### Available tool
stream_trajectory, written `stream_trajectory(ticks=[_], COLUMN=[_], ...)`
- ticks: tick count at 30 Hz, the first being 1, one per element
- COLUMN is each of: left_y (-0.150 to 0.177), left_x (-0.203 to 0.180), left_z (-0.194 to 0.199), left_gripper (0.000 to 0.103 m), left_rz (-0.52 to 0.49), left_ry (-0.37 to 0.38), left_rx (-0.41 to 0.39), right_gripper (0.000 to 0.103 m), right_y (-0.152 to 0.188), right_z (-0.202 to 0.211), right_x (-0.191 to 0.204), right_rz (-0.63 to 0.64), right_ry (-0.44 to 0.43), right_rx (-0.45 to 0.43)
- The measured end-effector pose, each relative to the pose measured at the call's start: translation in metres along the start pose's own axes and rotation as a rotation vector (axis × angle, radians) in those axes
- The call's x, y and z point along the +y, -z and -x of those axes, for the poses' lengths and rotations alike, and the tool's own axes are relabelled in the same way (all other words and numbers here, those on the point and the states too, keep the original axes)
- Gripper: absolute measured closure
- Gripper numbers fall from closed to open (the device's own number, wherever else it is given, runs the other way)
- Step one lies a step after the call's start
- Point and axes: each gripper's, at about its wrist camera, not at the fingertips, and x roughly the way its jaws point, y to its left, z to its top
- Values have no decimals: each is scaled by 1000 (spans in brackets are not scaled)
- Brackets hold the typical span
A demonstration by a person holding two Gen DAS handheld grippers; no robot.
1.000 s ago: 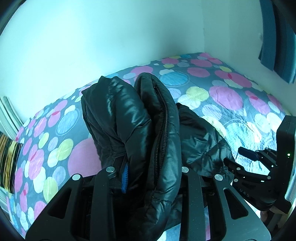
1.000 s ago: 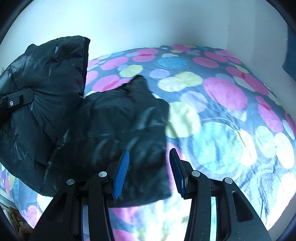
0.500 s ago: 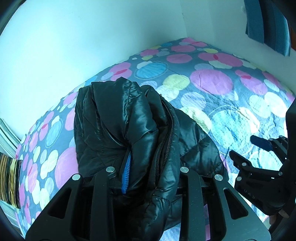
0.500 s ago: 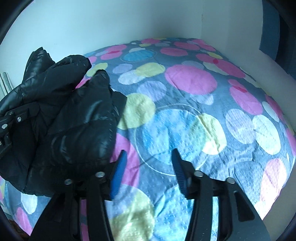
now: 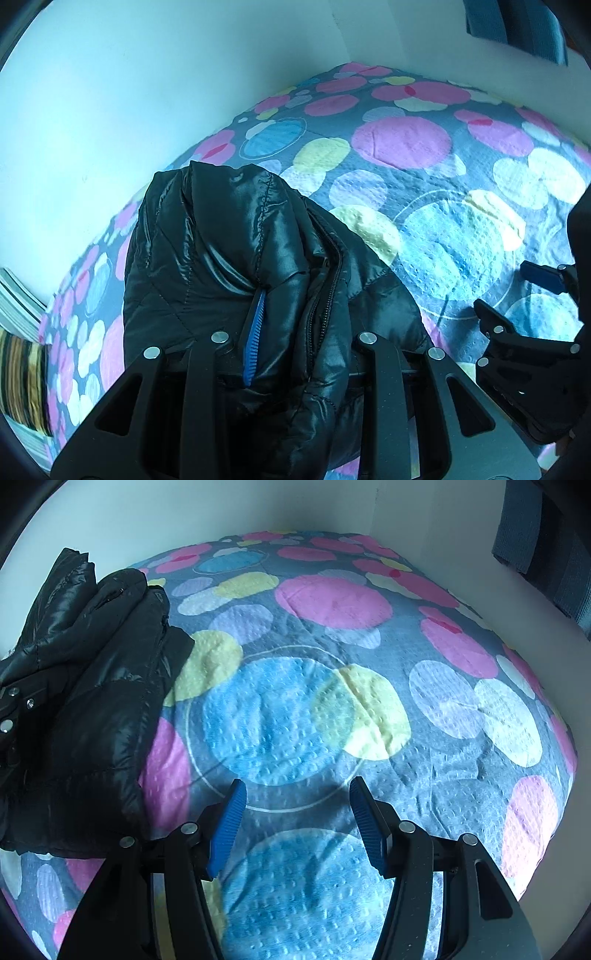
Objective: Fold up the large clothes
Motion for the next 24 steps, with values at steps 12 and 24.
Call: stream_trajectory(ticks=[12,24], left_y=[2,39], left_x=[10,149], left_z=[61,106], left_gripper=[52,35], left_rz=[54,351], left_ry=[90,30], left_rx=[-132,-232], right_gripper=[45,45], right_y=[3,-25], right_z=[7,51], right_x=[-7,14], right_rz=[12,45], right_ry=[31,-22], right_rx=[-5,-81])
